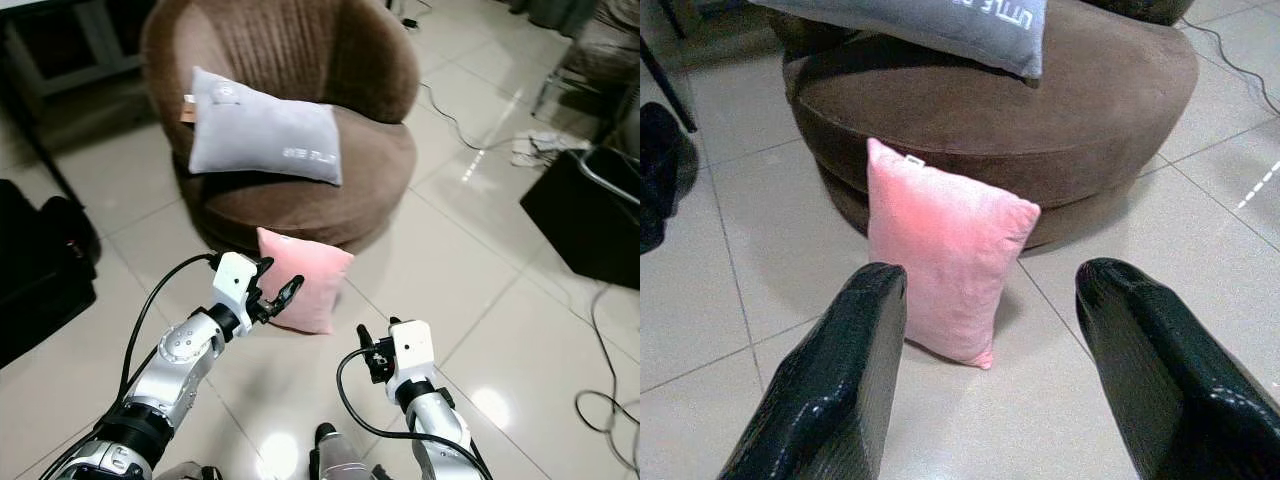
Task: Move the pillow to the sofa from floor
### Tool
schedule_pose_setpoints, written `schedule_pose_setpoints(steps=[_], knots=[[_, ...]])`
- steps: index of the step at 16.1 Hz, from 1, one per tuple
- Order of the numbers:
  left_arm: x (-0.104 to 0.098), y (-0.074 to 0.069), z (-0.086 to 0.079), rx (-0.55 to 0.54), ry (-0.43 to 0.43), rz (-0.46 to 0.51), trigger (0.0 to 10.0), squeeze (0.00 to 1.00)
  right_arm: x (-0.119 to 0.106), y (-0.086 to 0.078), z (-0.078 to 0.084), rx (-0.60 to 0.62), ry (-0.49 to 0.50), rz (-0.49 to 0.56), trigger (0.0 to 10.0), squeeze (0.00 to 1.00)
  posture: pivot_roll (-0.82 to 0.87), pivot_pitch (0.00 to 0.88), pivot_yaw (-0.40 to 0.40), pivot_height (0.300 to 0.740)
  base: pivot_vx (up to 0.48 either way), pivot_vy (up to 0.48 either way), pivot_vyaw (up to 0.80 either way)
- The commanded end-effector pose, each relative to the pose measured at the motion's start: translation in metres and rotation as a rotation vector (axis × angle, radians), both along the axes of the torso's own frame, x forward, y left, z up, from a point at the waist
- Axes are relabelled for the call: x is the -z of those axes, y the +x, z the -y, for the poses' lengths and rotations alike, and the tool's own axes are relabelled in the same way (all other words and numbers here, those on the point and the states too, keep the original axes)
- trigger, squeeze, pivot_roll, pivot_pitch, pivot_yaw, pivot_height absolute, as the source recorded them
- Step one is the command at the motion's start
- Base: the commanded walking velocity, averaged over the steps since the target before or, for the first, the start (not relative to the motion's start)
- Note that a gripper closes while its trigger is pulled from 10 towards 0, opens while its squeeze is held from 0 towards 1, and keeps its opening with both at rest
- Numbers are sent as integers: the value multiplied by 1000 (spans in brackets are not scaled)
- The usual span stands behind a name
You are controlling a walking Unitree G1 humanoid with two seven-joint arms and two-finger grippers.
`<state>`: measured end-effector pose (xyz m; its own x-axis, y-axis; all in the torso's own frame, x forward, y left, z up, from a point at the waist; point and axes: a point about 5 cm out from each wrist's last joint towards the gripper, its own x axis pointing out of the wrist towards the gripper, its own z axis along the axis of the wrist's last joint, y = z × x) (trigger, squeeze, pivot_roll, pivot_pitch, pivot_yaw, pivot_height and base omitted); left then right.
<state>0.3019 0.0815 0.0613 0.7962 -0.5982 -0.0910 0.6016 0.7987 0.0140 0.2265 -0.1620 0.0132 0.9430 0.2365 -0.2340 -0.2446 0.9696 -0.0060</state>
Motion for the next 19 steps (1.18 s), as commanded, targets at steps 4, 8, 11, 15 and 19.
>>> schedule_pose_setpoints(steps=[4,8,11,15,19], knots=[[-1,-3,2,10,-18,11,10000,0,-1,1,0,3,9,0,10000,0,-120,163,-53,740,0,466,-580],[-1,-4,1,20,-7,13,10000,0,-1,-2,-2,-15,4,1,10000,0,-122,166,-52,740,97,414,-581],[3,-4,0,24,24,-5,10000,0,-2,-7,-11,-74,1,13,10000,0,-125,169,-51,740,472,0,-604],[4,-8,4,59,25,-8,10000,0,-2,-9,-10,-74,10,9,10000,0,-128,160,-53,740,480,0,-639],[4,-9,3,55,15,-13,10000,0,-2,-9,-9,-72,12,7,10000,0,-123,154,-53,740,480,0,-638]])
